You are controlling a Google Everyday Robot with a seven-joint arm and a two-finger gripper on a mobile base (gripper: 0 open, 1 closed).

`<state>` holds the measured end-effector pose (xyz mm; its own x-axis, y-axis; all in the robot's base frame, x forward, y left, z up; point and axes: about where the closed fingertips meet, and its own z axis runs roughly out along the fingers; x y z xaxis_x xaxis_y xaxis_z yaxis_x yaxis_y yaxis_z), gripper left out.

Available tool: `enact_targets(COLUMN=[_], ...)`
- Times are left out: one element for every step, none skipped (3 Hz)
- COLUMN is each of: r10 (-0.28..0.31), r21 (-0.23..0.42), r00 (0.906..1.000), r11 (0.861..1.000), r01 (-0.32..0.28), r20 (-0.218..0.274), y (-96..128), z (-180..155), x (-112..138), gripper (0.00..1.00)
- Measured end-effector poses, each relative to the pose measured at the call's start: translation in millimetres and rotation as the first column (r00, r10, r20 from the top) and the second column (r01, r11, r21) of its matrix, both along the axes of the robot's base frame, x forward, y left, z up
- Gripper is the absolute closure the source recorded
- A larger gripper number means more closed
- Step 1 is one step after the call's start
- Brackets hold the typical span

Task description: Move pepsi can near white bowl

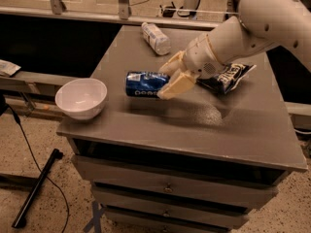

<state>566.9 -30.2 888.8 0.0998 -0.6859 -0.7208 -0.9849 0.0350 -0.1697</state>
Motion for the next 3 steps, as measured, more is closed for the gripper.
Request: enact_targets(r10=[0.024,0.060,0.089], r21=[0.033,0.050,0.058], r00=[0.9997,0.9982,0.9960], r11=[0.999,0.997,0.994], r01=[-0.024,-0.060,-0.088], r20=[0.006,0.003,-0.008], y=[11.2,28.2,43.2], z=[11.0,12.7,7.0], x=[-4.0,-8.1,-10.0], gripper=[1.00,1.00,1.00])
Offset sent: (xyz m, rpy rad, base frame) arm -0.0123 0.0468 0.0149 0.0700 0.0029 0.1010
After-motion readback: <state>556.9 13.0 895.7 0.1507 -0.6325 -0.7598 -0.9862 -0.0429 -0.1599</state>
